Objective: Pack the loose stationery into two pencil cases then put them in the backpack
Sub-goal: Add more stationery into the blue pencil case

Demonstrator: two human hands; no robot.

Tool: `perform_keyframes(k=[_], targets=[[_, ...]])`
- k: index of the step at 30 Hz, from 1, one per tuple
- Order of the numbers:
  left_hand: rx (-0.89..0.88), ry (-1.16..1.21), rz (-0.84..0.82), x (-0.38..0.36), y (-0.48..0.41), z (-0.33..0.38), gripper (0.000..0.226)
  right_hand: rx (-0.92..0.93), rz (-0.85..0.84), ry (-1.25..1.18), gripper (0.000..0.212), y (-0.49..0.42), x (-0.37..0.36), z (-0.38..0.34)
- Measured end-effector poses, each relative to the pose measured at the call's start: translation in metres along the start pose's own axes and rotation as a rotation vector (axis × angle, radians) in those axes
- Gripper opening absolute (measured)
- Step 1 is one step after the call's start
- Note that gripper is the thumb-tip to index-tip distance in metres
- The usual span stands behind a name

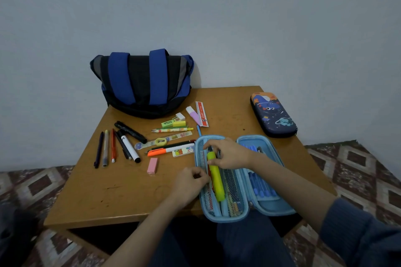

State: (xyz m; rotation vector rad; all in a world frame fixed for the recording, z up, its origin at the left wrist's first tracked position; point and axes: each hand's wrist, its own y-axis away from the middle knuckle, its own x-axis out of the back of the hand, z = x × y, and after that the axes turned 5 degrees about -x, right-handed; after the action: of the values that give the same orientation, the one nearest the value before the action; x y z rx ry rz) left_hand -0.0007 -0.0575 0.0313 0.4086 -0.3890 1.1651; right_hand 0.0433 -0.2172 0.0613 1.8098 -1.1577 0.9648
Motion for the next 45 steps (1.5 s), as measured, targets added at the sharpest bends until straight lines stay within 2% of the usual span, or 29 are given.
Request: perform_keyframes(k=[8, 11, 13, 18, 21, 23, 29, 35, 38, 42, 45], targets=[[0.010, -0.024, 0.006, -0.001, -0.001, -0.001, 0.026, 0.000, -0.003, -0.040, 0.056, 0.000, 0.003, -0.001], [0.022, -0.130, 0.016, -0.005, -0.002, 0.000, 0.021, -0.010, 0.057, -0.104, 0.040, 0.000, 0.002, -0.001], [0.031, -0.236, 0.053, -0.007, -0.003, 0.003, 0.026, -0.023, 0.075, -0.128, 0.030, 0.001, 0.003, -0.001], [0.097, -0.389, 0.122, -0.014, -0.007, 0.008, 0.031, -0.149, 0.076, -0.049, 0.035, 0.004, -0.006, -0.003], [0.132, -0.384, 0.146, -0.016, -0.011, 0.005, 0.040, -0.291, 0.043, 0.103, 0.028, 0.010, -0.008, -0.004], [0.145, -0.384, 0.162, -0.016, -0.014, 0.004, 0.041, -0.333, -0.021, 0.153, 0.039, 0.014, -0.007, -0.003], [0.179, -0.357, 0.161, -0.013, -0.021, 0.004, 0.030, -0.400, -0.013, 0.067, 0.051, 0.015, -0.011, 0.003], [0.243, -0.279, 0.145, -0.007, -0.025, 0.005, 0.026, -0.493, 0.084, 0.059, 0.050, 0.016, -0.017, -0.005], [0.257, -0.255, 0.144, -0.005, -0.025, 0.006, 0.028, -0.513, 0.080, 0.037, 0.047, 0.015, -0.016, -0.010], [0.284, -0.305, 0.172, -0.006, -0.024, 0.008, 0.038, -0.503, 0.050, 0.023, 0.040, 0.014, -0.013, -0.012], [0.301, -0.409, 0.223, -0.012, -0.025, 0.006, 0.069, -0.533, 0.013, -0.025, 0.036, 0.016, -0.012, -0.008]])
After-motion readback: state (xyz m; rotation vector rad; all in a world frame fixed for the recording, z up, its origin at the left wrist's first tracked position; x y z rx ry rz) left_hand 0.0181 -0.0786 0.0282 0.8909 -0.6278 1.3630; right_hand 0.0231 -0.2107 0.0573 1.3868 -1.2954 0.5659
